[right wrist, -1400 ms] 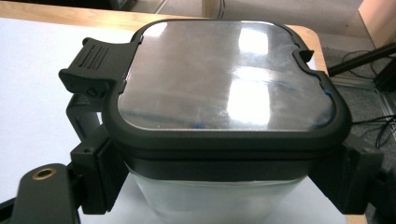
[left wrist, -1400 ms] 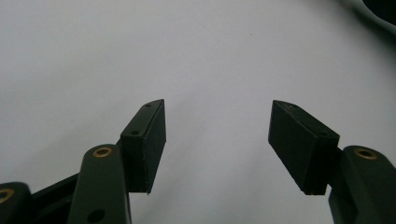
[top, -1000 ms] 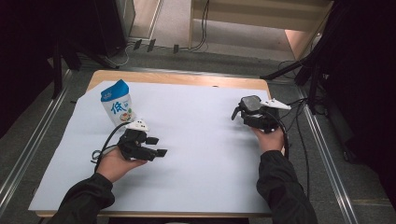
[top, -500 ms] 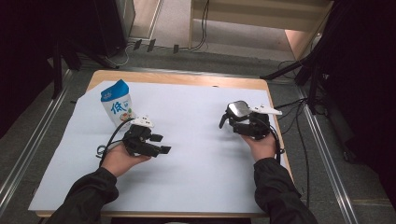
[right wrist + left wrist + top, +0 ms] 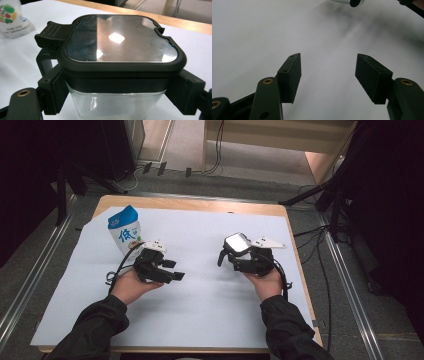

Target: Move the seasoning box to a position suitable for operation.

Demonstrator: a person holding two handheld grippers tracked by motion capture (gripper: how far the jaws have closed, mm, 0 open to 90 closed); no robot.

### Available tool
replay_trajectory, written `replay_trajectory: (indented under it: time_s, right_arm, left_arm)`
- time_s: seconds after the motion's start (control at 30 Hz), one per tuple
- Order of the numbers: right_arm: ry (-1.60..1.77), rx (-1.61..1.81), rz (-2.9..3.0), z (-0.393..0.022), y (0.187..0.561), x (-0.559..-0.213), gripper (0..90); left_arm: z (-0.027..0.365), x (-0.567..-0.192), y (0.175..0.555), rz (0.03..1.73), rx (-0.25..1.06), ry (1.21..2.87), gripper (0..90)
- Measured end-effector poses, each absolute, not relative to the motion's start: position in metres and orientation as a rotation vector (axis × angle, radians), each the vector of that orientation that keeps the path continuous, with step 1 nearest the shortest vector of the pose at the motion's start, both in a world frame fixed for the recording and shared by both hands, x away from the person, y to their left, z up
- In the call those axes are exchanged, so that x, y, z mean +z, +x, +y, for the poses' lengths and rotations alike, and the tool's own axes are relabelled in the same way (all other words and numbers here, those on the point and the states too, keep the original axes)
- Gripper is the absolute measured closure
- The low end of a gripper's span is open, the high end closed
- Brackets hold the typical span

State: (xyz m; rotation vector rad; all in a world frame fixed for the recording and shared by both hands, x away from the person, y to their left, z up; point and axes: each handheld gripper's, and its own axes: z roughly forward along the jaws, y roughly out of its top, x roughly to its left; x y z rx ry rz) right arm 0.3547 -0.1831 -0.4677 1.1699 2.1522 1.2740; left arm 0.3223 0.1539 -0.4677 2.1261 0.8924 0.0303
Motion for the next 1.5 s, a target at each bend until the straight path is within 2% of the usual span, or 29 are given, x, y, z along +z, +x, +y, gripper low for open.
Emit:
replay_trajectory:
  time_s: [0.83, 1.4, 1.5]
  right_arm:
    - [1.001, 1.318, 2.317, -0.115, 0.338, -0.488, 16.2]
    - [1.015, 1.310, 2.364, -0.115, 0.334, -0.500, 15.5]
    - [1.011, 1.289, 2.395, -0.115, 0.333, -0.501, 14.7]
  left_arm:
    - [0.162, -0.466, 0.323, 0.911, 0.047, 2.106, 39.4]
    - [0.160, -0.466, 0.322, 0.901, 0.059, 2.111, 39.5]
    - [0.158, -0.465, 0.321, 0.884, 0.073, 2.101, 42.4]
